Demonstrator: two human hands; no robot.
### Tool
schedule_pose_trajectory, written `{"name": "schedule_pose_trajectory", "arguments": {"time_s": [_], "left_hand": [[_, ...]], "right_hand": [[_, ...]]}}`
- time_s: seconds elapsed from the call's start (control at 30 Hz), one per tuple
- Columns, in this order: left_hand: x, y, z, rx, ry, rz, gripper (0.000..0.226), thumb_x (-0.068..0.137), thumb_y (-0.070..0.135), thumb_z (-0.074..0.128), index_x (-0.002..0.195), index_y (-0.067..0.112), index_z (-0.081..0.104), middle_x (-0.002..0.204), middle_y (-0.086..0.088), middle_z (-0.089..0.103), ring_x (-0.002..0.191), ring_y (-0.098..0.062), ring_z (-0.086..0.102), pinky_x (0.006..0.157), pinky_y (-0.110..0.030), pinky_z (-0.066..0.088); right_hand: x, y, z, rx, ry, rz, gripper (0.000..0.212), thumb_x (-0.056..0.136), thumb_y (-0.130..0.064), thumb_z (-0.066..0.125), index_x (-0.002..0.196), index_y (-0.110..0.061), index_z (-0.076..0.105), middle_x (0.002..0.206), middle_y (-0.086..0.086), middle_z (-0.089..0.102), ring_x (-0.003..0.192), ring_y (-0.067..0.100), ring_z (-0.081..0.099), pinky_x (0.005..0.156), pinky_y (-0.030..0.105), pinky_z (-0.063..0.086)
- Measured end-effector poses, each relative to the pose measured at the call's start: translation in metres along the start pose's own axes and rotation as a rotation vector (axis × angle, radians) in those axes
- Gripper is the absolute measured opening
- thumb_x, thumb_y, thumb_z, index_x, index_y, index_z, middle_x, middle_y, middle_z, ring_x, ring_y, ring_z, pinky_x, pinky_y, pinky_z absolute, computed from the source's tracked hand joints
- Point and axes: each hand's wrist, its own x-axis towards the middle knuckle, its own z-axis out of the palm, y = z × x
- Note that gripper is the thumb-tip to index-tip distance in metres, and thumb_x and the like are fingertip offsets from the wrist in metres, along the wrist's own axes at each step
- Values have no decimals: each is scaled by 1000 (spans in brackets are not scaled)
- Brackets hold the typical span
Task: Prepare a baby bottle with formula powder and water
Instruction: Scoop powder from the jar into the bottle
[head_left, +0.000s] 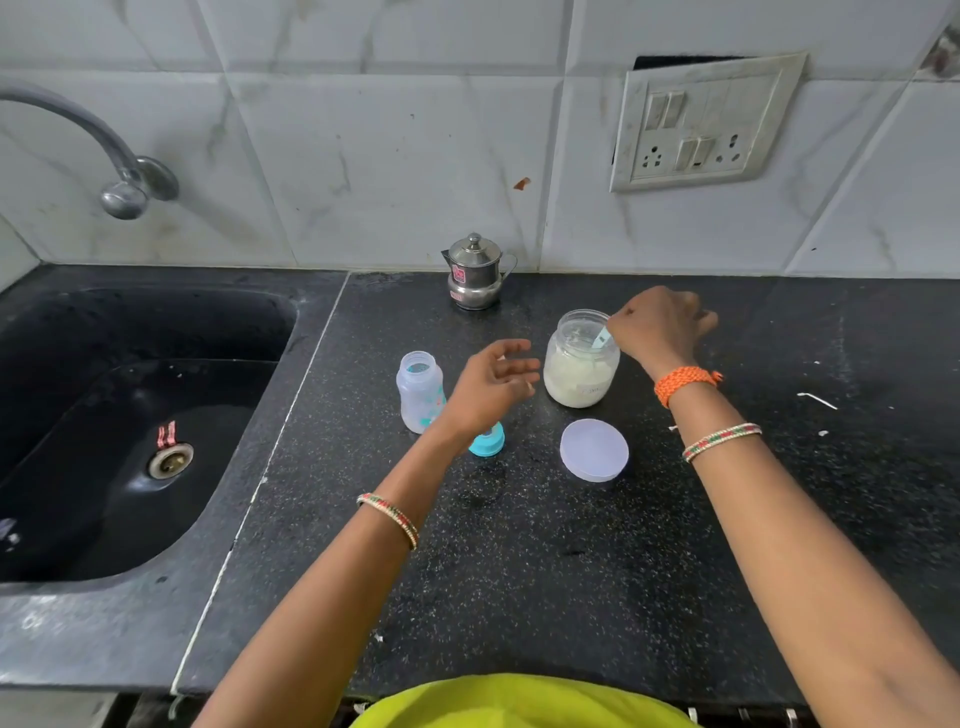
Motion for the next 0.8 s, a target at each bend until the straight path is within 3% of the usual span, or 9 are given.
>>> {"name": "schedule_pose_trajectory", "arguments": {"time_s": [0.13,0.27,0.37,0.63,0.7,0.8], "left_hand": [[15,-4,25,61,-65,-79,58,88,-15,46,142,-2,27,137,-24,47,125,-34,50,100,-35,43],[23,-8,31,61,-55,-109,58,88,-16,43,143,-5,26,142,-26,41,129,-32,47,108,-39,39],[24,-11,29,51,-49,-127,60,88,-17,42,143,-7,23,145,-26,38,132,-33,44,110,-42,37],[20,-10,24,28,-37,-116,60,88,-16,44,143,-1,27,142,-25,44,129,-33,47,107,-42,40],[20,-8,21,17,-25,-85,58,88,-15,44,142,2,30,140,-24,46,127,-33,49,103,-37,44],[19,-1,12,2,10,-30,56,88,-15,45,140,4,36,137,-20,50,124,-28,53,92,-24,48]], "right_hand": [[2,-12,0,-176,-90,-155,16,76,-16,57,81,-7,69,103,12,64,120,33,39,105,51,23],[3,-18,-2,-187,-207,-164,9,78,-19,55,77,-11,60,111,17,61,125,36,38,109,51,20],[3,-19,0,-157,-261,-113,12,81,-21,57,85,-11,60,118,16,60,127,35,37,107,49,20],[8,-7,-12,145,-287,139,16,84,-22,55,93,-9,55,128,17,55,129,39,38,111,53,17],[10,-2,-17,245,-276,192,21,84,-23,55,97,-7,60,125,16,56,126,38,41,110,53,19],[13,8,-23,397,-266,240,18,74,-25,61,80,-9,64,111,12,62,117,37,50,109,57,25]]}}
